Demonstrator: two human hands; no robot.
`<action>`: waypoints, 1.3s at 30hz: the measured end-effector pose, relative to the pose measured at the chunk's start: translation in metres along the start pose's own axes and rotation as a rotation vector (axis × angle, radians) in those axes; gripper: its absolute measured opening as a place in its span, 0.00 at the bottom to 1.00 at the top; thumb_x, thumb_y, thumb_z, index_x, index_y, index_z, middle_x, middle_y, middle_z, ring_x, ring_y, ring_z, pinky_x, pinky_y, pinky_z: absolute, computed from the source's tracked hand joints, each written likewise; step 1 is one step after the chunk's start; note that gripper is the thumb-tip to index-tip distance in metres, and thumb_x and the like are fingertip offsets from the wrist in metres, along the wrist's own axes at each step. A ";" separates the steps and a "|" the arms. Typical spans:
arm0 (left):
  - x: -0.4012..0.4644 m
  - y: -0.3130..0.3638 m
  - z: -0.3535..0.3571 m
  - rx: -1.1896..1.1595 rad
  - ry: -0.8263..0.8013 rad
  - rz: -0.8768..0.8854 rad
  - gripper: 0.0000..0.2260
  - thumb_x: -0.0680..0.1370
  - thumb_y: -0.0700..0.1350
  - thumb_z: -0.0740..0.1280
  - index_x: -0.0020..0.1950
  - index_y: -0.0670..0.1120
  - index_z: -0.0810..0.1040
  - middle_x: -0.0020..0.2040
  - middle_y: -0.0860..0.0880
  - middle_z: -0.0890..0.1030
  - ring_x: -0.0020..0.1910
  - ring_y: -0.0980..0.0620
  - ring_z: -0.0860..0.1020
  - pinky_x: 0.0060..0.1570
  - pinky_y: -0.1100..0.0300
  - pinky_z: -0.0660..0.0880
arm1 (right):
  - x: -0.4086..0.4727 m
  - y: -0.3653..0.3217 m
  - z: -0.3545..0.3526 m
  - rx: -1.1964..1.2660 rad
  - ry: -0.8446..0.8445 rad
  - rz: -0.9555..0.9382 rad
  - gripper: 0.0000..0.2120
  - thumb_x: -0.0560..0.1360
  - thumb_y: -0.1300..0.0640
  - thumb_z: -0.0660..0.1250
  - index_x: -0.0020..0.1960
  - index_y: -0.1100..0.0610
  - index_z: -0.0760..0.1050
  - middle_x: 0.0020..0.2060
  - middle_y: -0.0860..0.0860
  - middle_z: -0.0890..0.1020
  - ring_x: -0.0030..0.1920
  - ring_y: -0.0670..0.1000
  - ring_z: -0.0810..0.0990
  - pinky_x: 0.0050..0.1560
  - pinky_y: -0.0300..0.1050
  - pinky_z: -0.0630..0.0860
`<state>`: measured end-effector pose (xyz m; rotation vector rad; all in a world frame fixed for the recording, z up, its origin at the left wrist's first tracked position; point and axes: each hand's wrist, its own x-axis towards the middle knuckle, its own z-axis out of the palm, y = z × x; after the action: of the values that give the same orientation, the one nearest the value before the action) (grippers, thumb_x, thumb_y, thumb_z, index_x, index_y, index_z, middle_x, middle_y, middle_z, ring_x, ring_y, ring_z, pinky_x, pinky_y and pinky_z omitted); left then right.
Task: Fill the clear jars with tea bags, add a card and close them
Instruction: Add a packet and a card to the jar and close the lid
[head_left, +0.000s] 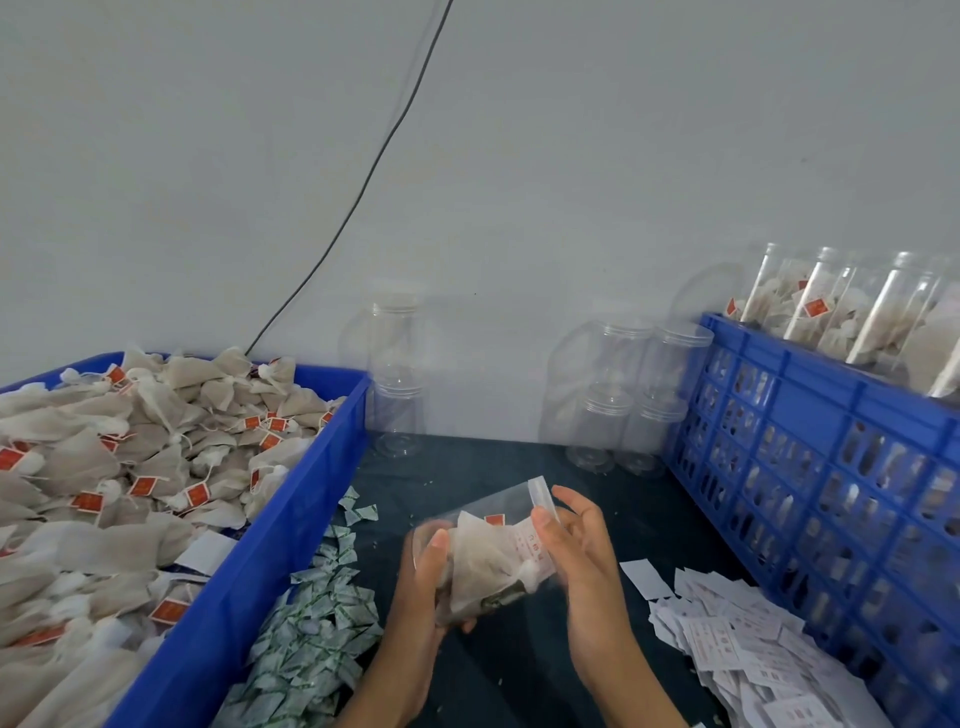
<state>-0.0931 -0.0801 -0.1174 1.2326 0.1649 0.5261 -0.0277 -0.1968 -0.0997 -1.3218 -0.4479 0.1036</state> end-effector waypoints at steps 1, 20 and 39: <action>0.000 -0.001 -0.001 0.021 0.008 0.018 0.31 0.62 0.64 0.64 0.56 0.43 0.74 0.39 0.43 0.81 0.27 0.52 0.76 0.20 0.62 0.68 | 0.000 0.000 0.000 0.025 0.008 0.010 0.23 0.65 0.44 0.70 0.60 0.46 0.74 0.48 0.47 0.82 0.49 0.46 0.82 0.45 0.39 0.77; 0.001 -0.003 0.005 -0.187 -0.095 -0.125 0.29 0.73 0.56 0.69 0.69 0.42 0.68 0.57 0.35 0.79 0.37 0.46 0.77 0.28 0.59 0.73 | 0.004 -0.021 -0.001 0.384 0.057 0.068 0.46 0.55 0.56 0.79 0.69 0.48 0.64 0.54 0.53 0.84 0.55 0.53 0.82 0.58 0.50 0.76; -0.021 0.083 0.175 0.043 -0.357 0.398 0.18 0.72 0.53 0.67 0.61 0.50 0.75 0.53 0.53 0.81 0.54 0.53 0.80 0.50 0.62 0.77 | -0.029 -0.204 -0.106 -0.136 0.228 -0.289 0.46 0.51 0.44 0.77 0.66 0.54 0.68 0.56 0.49 0.80 0.55 0.48 0.81 0.54 0.45 0.79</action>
<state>-0.0658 -0.2201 0.0156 1.3882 -0.3797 0.6357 -0.0511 -0.3549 0.0680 -1.3693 -0.4523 -0.3206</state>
